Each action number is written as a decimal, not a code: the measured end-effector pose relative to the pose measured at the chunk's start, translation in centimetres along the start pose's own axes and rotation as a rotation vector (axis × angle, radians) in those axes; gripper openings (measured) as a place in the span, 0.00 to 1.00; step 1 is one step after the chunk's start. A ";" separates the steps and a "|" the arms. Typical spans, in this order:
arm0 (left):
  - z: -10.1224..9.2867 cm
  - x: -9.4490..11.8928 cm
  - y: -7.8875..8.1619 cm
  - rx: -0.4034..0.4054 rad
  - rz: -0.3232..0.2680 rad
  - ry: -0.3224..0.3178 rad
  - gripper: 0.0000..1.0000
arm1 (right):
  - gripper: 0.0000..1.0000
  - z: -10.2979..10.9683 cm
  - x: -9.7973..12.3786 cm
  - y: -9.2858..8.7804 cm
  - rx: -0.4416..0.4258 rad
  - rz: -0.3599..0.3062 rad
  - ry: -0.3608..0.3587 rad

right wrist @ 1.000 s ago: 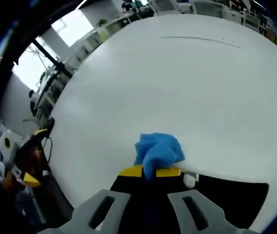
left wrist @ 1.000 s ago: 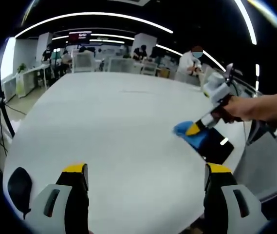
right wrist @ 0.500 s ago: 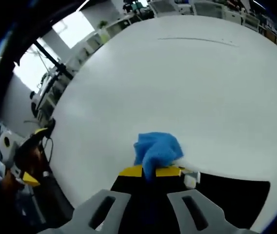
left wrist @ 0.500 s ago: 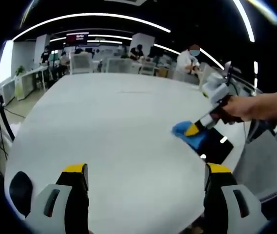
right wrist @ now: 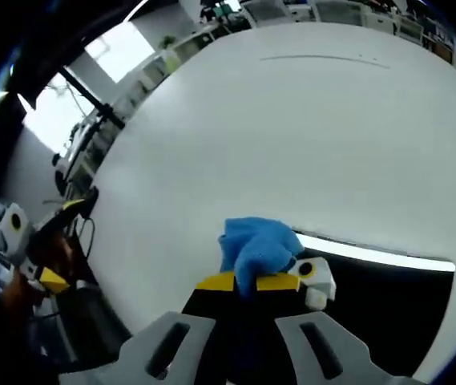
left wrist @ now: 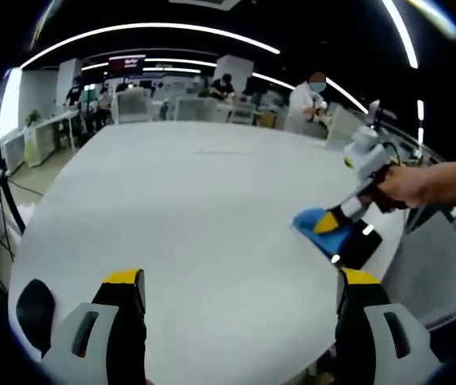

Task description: Wipe the mirror surface with the cleaning cloth until all visible marks leave the cleaned area.

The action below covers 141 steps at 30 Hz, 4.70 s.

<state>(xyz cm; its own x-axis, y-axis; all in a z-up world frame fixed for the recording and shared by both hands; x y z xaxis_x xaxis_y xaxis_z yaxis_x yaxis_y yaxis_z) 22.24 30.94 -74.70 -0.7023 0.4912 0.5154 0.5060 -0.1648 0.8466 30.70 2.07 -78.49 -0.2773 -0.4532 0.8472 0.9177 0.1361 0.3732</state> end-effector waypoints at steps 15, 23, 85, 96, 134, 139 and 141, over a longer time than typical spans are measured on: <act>-0.8 0.1 0.0 -0.020 0.001 -0.001 0.99 | 0.00 0.8 0.4 -1.5 0.014 0.034 0.018; -1.0 0.0 0.0 -0.021 0.002 -0.002 0.99 | 0.00 0.7 0.5 -1.7 0.010 0.020 0.023; -1.7 -1.1 0.9 -0.080 0.031 -0.031 0.99 | 0.00 -12.4 7.3 -3.4 -0.156 0.017 -0.111; -1.9 -1.2 1.0 -0.087 0.038 -0.034 0.99 | 0.00 -14.6 8.6 -4.0 -0.175 0.004 -0.143; -2.0 -0.4 0.6 -0.076 0.038 -0.008 0.99 | 0.00 -15.6 9.5 -4.3 -0.184 0.020 -0.192; -2.2 -0.6 0.7 -0.079 0.041 -0.013 0.99 | 0.00 -15.8 9.4 -4.2 -0.190 0.025 -0.184; -2.2 -0.7 0.7 -0.079 0.039 -0.016 0.99 | 0.00 -15.9 9.4 -4.1 -0.186 0.029 -0.180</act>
<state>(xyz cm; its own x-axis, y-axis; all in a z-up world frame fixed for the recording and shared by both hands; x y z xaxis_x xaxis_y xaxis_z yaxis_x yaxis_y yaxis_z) 21.97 28.64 -74.17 -0.6746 0.4962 0.5465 0.4912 -0.2509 0.8341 28.81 -16.72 -78.10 -0.2813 -0.2846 0.9164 0.9579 -0.0255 0.2861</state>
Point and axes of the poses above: the point that each gripper's makers call its tool centre point, and the gripper's own axes: x roughly backward along the fingers, z roughly to its left, y roughly out of its top, the point moved 10 cm from there along x, roughly backward along the fingers, and after that the axes turned 5 degrees about -x, right-handed, at the moved point
